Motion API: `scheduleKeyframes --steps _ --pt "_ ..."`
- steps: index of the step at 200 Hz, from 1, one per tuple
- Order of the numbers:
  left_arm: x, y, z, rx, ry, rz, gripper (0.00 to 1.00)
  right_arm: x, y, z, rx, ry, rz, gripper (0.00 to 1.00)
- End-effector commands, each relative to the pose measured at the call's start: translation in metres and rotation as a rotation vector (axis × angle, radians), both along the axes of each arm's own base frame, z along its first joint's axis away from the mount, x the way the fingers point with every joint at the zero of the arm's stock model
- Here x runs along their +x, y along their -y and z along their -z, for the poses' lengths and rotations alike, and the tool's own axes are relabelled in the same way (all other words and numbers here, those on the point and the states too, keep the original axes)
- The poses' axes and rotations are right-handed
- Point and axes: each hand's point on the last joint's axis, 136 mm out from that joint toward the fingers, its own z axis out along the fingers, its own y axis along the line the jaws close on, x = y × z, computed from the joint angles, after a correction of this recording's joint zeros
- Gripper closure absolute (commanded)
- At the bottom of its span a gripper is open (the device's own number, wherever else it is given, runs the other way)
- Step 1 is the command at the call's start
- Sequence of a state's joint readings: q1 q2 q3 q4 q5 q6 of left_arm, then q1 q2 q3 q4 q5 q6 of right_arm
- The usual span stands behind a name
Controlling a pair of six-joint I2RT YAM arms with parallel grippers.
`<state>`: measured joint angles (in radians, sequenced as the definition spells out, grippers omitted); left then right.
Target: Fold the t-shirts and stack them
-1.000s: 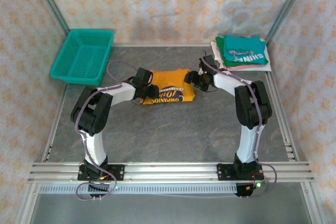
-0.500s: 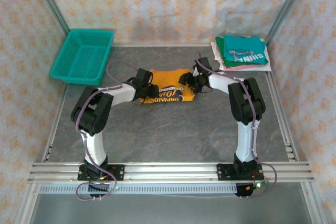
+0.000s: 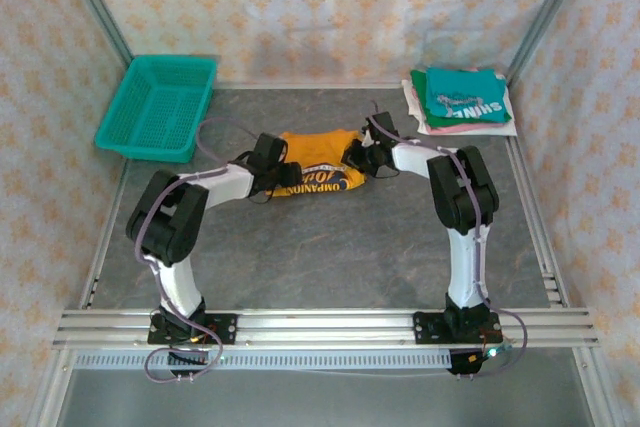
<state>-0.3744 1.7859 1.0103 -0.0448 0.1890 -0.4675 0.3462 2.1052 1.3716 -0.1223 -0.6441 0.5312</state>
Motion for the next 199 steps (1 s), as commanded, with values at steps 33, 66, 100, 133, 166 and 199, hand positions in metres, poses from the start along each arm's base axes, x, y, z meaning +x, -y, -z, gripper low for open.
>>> scheduleKeyframes --steps 33,66,100,133,166,199 --pt "-0.009 -0.01 -0.098 -0.065 0.238 -0.064 0.36 0.037 0.067 -0.054 -0.275 0.109 -0.164 1.0" --pt "-0.015 -0.004 -0.116 -0.07 0.273 -0.033 0.36 0.063 0.113 -0.115 -0.45 0.221 -0.21 1.0" --pt "-0.019 -0.003 -0.115 -0.06 0.26 -0.017 0.35 0.101 0.179 -0.169 -0.6 0.293 -0.104 1.0" --pt "-0.023 -0.003 -0.114 -0.055 0.253 -0.008 0.35 0.127 0.215 -0.199 -0.664 0.402 -0.11 1.0" --pt "-0.031 -0.006 -0.113 -0.036 0.241 0.0 0.35 0.144 0.241 -0.214 -0.764 0.495 -0.099 1.0" --pt "-0.041 -0.015 -0.106 -0.001 0.227 -0.009 0.35 0.161 0.277 -0.238 -0.723 0.571 0.045 1.0"
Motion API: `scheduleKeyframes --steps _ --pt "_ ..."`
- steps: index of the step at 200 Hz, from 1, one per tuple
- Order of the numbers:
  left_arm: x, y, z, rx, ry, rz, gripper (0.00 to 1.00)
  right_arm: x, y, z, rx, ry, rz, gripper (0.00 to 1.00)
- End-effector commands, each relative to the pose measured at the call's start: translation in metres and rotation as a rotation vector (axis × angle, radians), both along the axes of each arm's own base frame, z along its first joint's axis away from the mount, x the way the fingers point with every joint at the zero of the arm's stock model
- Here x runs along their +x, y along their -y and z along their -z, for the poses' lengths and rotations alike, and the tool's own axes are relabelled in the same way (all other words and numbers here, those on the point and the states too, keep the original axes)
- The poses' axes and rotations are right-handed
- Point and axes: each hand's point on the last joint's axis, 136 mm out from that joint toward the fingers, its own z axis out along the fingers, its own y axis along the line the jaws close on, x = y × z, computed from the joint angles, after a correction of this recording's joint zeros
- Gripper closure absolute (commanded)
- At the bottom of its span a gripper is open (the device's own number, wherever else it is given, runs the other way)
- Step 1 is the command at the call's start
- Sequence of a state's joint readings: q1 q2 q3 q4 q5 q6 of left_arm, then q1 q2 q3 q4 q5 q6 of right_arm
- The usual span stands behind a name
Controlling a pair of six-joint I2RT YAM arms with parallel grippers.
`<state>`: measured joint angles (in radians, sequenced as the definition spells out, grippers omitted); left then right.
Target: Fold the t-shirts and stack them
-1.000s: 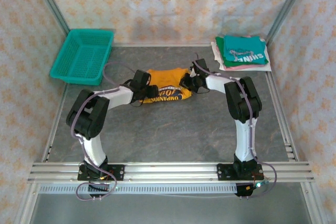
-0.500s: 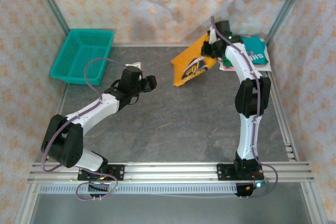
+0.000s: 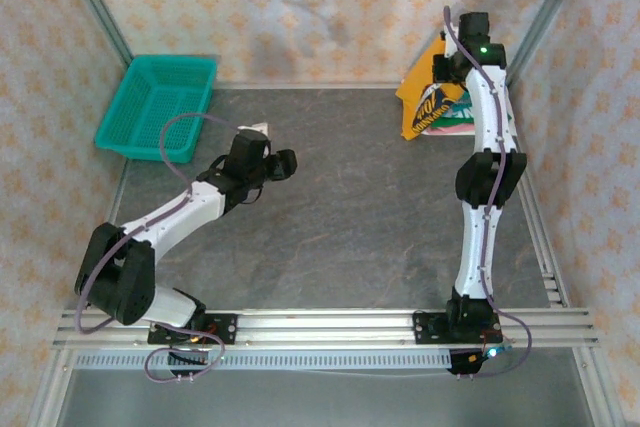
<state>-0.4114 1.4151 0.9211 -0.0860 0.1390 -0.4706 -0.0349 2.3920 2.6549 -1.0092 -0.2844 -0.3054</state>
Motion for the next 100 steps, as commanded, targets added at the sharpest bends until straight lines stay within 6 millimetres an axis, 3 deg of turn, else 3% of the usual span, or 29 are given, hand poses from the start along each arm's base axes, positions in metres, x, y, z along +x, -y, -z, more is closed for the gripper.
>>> scheduleKeyframes --steps 1,28,55,91,100 --pt "-0.012 -0.012 0.004 0.06 -0.009 -0.017 0.35 0.017 0.029 -0.041 0.008 0.156 0.05 1.0" --pt "-0.014 -0.015 0.008 0.069 -0.017 -0.031 0.35 0.024 0.058 -0.059 0.216 0.225 0.112 1.0" --pt "-0.009 -0.011 0.007 0.058 -0.015 -0.027 0.35 0.029 0.09 -0.061 0.233 0.262 0.173 1.0" --pt "-0.003 -0.007 0.005 0.062 -0.025 -0.015 0.34 0.04 0.136 -0.043 0.259 0.289 0.272 1.0" --pt "-0.003 -0.007 0.005 0.067 -0.025 -0.015 0.34 0.041 0.142 -0.04 0.196 0.294 0.277 1.0"
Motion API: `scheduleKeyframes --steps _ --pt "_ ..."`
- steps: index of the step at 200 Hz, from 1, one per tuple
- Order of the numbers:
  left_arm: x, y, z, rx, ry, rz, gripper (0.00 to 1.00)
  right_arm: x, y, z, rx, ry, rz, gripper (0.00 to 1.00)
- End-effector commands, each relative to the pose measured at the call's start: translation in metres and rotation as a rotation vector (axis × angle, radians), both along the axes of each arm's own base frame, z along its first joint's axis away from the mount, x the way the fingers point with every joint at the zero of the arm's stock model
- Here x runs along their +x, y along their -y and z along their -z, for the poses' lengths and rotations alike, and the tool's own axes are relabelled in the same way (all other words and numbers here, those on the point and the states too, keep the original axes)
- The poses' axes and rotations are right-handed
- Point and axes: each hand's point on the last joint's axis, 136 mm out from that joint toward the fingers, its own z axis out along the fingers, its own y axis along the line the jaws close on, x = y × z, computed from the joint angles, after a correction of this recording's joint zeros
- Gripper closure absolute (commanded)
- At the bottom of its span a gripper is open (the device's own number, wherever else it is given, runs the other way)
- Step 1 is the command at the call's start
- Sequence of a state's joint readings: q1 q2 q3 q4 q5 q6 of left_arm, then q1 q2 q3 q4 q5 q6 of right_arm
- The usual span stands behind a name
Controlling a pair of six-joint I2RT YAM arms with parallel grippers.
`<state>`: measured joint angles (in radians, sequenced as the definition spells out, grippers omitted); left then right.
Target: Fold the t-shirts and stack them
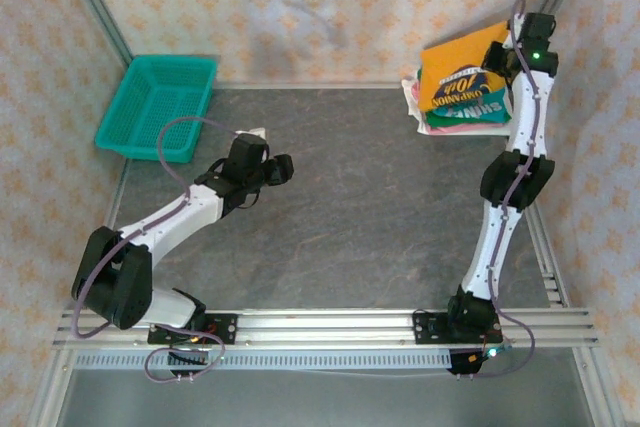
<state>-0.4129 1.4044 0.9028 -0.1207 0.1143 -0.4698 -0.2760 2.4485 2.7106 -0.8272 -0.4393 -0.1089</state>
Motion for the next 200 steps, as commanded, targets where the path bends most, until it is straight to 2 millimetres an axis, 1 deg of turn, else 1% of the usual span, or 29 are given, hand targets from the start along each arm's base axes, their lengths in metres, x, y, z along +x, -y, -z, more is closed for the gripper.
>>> scheduleKeyframes --steps 1,10,23,31,37,42,49,53,58,74,79,87,99,101,102,103,111,118,125,126,136,149,150,155,163,164,173,186,200 --pt "0.005 0.0 -0.006 0.035 0.008 0.003 0.34 0.018 0.015 -0.016 -0.04 0.103 0.035 1.0" --pt "0.005 -0.001 -0.008 0.041 0.01 0.003 0.34 0.022 0.019 -0.011 -0.052 0.11 0.033 1.0" --pt "0.004 -0.003 -0.008 0.056 0.009 0.001 0.34 0.026 0.032 -0.007 -0.049 0.124 0.071 1.0" --pt "0.003 -0.005 -0.008 0.063 0.009 -0.003 0.34 0.028 0.042 -0.002 -0.065 0.12 0.106 0.84" --pt "0.003 -0.006 -0.008 0.069 0.008 -0.004 0.34 0.029 0.047 0.002 -0.084 0.119 0.122 0.76" --pt "0.003 -0.006 -0.008 0.071 0.008 -0.005 0.34 0.031 0.049 0.004 -0.098 0.119 0.13 0.67" --pt "0.003 -0.006 -0.009 0.072 0.01 -0.004 0.34 0.033 0.055 0.006 -0.117 0.125 0.15 0.48" --pt "0.002 -0.006 -0.008 0.072 0.008 -0.001 0.34 0.034 0.059 0.006 -0.128 0.13 0.166 0.41" --pt "0.002 -0.006 -0.009 0.072 0.009 -0.001 0.34 0.036 0.064 0.006 -0.146 0.136 0.189 0.34" --pt "0.001 -0.01 -0.01 0.087 0.01 -0.01 0.34 0.036 0.072 0.0 -0.181 0.153 0.22 0.21" --pt "0.0 -0.012 -0.011 0.096 0.013 -0.016 0.34 0.035 0.071 -0.004 -0.184 0.158 0.22 0.14" --pt "-0.001 -0.017 -0.014 0.109 0.023 -0.031 0.33 0.032 0.069 -0.011 -0.18 0.161 0.219 0.0" --pt "-0.004 -0.025 -0.026 0.112 0.082 -0.064 0.32 0.024 0.061 -0.021 -0.159 0.151 0.194 0.01" --pt "-0.004 -0.027 -0.028 0.111 0.096 -0.071 0.3 0.022 0.059 -0.022 -0.158 0.147 0.187 0.01" --pt "-0.004 -0.028 -0.027 0.113 0.099 -0.074 0.27 0.022 0.058 -0.024 -0.157 0.15 0.185 0.01" --pt "-0.004 -0.029 -0.031 0.11 0.112 -0.079 0.27 0.021 0.057 -0.021 -0.153 0.14 0.183 0.01" --pt "-0.007 -0.037 -0.039 0.103 0.175 -0.112 0.16 0.015 0.052 -0.02 -0.113 0.129 0.187 0.01" --pt "-0.01 -0.045 -0.046 0.099 0.235 -0.139 0.07 0.007 0.046 -0.014 -0.07 0.096 0.182 0.01" --pt "-0.014 -0.054 -0.052 0.105 0.286 -0.174 0.0 -0.002 0.035 -0.017 -0.03 0.091 0.166 0.01" --pt "-0.015 -0.055 -0.053 0.107 0.291 -0.179 0.0 -0.003 0.033 -0.021 -0.027 0.101 0.163 0.01" --pt "-0.02 -0.071 -0.059 0.128 0.344 -0.237 0.0 -0.015 0.017 -0.02 0.006 0.126 0.148 0.01" --pt "-0.028 -0.091 -0.065 0.178 0.397 -0.308 0.0 -0.031 -0.002 -0.031 0.032 0.274 0.146 0.01" --pt "-0.028 -0.093 -0.065 0.182 0.401 -0.313 0.0 -0.032 -0.003 -0.038 0.032 0.299 0.146 0.01" --pt "-0.031 -0.1 -0.067 0.203 0.419 -0.338 0.0 -0.043 -0.01 -0.033 0.058 0.327 0.152 0.01" --pt "-0.037 -0.112 -0.068 0.248 0.44 -0.367 0.0 -0.059 -0.02 -0.039 0.095 0.402 0.158 0.01" --pt "-0.037 -0.113 -0.068 0.254 0.442 -0.372 0.0 -0.061 -0.021 -0.035 0.101 0.397 0.16 0.01" --pt "-0.045 -0.128 -0.068 0.31 0.452 -0.422 0.0 -0.082 -0.032 -0.044 0.128 0.453 0.17 0.01" --pt "-0.056 -0.147 -0.068 0.401 0.483 -0.478 0.0 -0.113 -0.053 -0.038 0.119 0.458 0.181 0.01" --pt "-0.068 -0.163 -0.054 0.498 0.503 -0.508 0.0 -0.144 -0.08 -0.024 0.069 0.404 0.166 0.01"
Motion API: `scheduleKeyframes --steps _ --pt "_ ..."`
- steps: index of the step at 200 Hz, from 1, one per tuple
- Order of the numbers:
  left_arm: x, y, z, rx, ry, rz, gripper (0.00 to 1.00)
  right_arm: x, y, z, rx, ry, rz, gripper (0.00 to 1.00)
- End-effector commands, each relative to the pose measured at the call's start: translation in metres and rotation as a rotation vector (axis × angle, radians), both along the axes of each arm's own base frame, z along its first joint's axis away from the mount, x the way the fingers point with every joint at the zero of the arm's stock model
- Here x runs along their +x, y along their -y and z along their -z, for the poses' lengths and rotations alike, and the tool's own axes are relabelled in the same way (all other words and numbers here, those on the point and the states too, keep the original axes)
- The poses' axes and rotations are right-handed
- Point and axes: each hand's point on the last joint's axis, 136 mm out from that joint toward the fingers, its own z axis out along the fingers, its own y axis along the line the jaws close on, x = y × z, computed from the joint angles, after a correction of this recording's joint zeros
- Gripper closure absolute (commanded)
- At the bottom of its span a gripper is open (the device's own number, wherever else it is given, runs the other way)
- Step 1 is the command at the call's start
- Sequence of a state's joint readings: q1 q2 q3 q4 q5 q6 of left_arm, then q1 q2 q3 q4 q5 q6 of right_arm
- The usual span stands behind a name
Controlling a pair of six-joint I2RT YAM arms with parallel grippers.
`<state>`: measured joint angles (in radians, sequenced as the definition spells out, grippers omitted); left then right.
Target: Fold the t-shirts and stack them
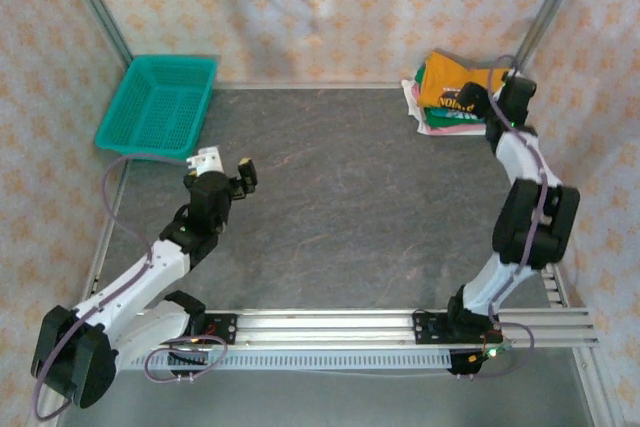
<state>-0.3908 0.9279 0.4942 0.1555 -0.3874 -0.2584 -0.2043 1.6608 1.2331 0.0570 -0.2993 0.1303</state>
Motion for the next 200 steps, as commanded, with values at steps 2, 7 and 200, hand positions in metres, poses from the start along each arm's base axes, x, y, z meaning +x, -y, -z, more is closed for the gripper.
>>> scheduleKeyframes --steps 2,7,200 --pt "-0.019 -0.046 -0.003 0.193 0.081 -0.188 0.0 -0.03 -0.034 -0.057 -0.045 0.21 0.015 0.01" --pt "-0.021 -0.05 0.002 0.209 0.081 -0.188 0.0 -0.042 -0.04 -0.052 -0.063 0.178 0.031 0.01" --pt "0.068 -0.057 0.105 0.151 -0.137 0.062 0.0 -0.12 -0.055 0.121 -0.251 0.165 -0.003 0.01"
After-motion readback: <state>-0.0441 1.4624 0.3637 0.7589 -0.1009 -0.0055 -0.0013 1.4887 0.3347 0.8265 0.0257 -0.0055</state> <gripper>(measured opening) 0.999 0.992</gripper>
